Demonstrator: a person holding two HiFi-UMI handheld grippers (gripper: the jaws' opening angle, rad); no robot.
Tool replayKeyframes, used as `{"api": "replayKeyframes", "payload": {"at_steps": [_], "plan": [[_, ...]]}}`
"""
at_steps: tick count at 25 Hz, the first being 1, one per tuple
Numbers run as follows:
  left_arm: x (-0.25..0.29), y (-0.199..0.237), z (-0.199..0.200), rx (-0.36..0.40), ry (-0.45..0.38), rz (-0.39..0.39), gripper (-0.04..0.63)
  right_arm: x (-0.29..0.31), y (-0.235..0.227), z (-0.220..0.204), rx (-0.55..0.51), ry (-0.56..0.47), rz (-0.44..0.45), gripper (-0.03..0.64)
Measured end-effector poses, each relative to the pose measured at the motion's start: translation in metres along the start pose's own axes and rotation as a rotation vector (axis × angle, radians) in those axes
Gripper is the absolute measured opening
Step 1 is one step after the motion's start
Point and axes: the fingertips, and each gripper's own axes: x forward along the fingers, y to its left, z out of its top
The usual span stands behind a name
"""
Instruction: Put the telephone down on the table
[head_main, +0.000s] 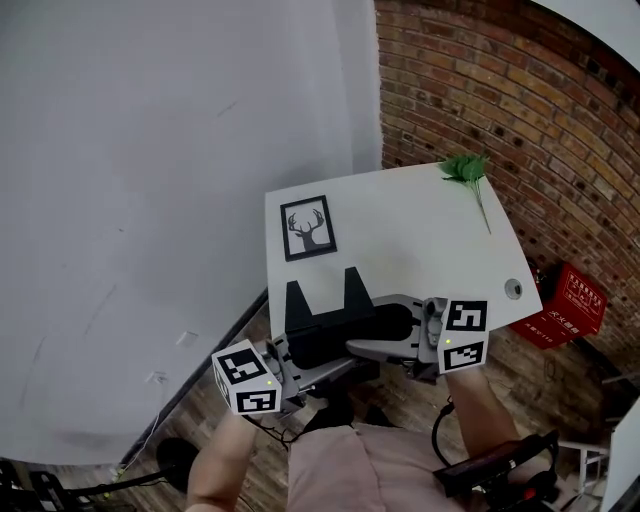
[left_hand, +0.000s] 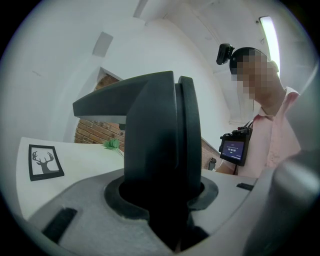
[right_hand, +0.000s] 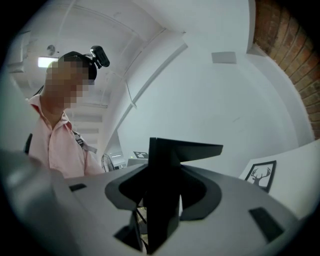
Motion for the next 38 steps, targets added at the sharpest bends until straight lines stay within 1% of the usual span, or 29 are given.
{"api": "replayKeyframes", "payload": {"at_steps": [3, 6, 9, 12, 15, 17, 22, 29, 38], "plan": [[-0.008, 0.021, 0.008, -0.021, -0.011, -0.029, 0.166, 0.015, -0.019, 0.006, 0.01, -0.013, -0.035, 0.179], [-0.017, 0.04, 0.026, -0.015, -0.027, -0.056, 0.167, 0.032, -0.037, 0.02, -0.004, -0.029, -0.064, 0.181], [-0.027, 0.055, 0.044, 0.001, -0.033, -0.076, 0.167, 0.047, -0.049, 0.035, -0.026, -0.041, -0.088, 0.181], [-0.037, 0.066, 0.059, 0.033, -0.019, -0.098, 0.167, 0.061, -0.056, 0.048, -0.053, -0.053, -0.112, 0.181], [-0.044, 0.076, 0.067, 0.071, 0.001, -0.118, 0.167, 0.07, -0.063, 0.056, -0.08, -0.067, -0.129, 0.181], [-0.048, 0.084, 0.071, 0.08, 0.007, -0.121, 0.167, 0.077, -0.069, 0.059, -0.083, -0.073, -0.136, 0.181], [-0.049, 0.101, 0.066, 0.044, 0.001, -0.13, 0.167, 0.083, -0.087, 0.052, -0.053, -0.055, -0.149, 0.183], [-0.038, 0.133, 0.041, -0.036, 0.022, -0.122, 0.167, 0.081, -0.123, 0.025, 0.043, -0.013, -0.162, 0.184], [-0.024, 0.171, -0.003, -0.195, 0.019, -0.098, 0.167, 0.077, -0.167, -0.021, 0.188, 0.038, -0.152, 0.184]]}}
